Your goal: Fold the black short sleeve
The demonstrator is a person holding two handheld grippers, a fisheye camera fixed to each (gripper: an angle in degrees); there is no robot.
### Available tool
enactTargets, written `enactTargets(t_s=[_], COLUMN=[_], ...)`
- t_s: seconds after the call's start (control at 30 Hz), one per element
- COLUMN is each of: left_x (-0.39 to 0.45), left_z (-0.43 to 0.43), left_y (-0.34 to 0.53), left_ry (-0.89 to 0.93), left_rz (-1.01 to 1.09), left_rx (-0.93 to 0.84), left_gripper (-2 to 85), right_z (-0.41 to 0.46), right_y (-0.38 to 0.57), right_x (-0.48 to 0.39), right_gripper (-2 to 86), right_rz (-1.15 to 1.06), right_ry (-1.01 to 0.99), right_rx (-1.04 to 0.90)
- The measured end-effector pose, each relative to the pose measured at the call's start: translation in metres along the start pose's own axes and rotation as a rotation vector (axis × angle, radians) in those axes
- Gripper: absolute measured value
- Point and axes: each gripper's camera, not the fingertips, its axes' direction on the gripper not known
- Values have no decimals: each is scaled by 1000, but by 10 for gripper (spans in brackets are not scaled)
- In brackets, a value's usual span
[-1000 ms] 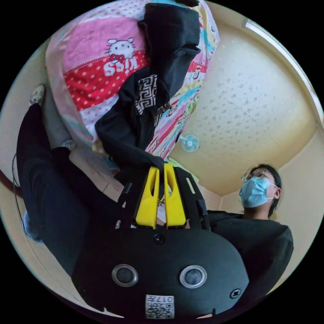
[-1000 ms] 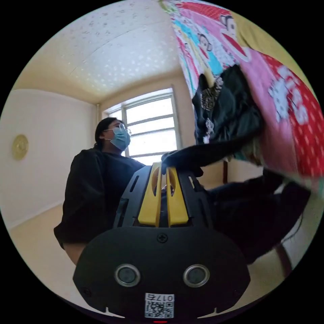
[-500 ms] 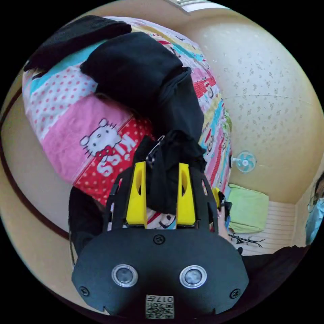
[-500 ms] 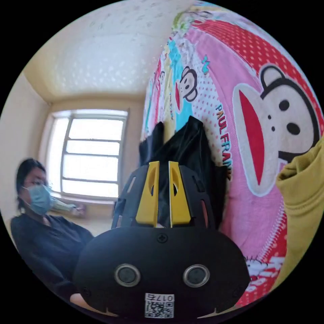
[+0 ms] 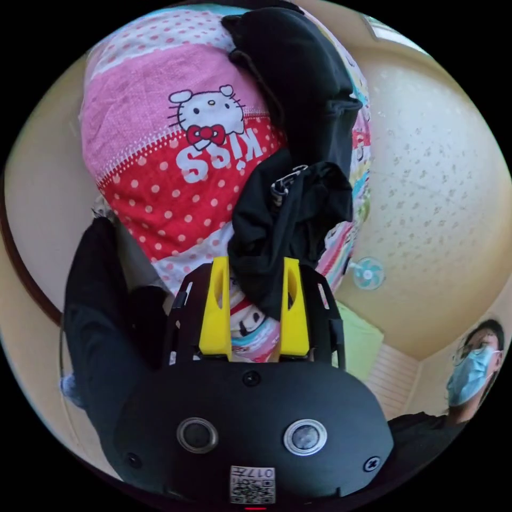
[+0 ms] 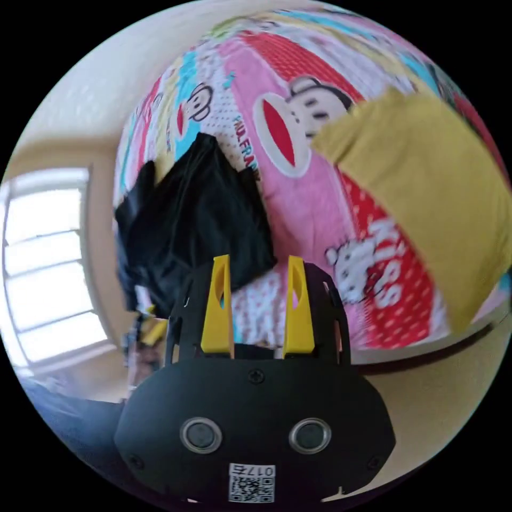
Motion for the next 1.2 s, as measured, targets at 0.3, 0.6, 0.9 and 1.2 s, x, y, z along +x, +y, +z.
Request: enactTargets(t_s=[0.3,0.6,0.9,1.2], left_x=[-10,135,85,-71], left_z=[33,-16,10,113], left_y=[1,1,54,62], left_ry=[112,370,213,-123], left_rz=[-53,384,513,452], left_rx=[-12,8,-120,-105], left_gripper=[44,41,44,42], right_z=[24,-87,-171,-123], right_y=[4,-18,45,101], right_x=[22,-83,-44,134], right_gripper=[44,14,14,8], right_rz=[106,-256,-475,23], right_ry=[-447,-850,-632,-464], right_rx=[142,201,141,-92])
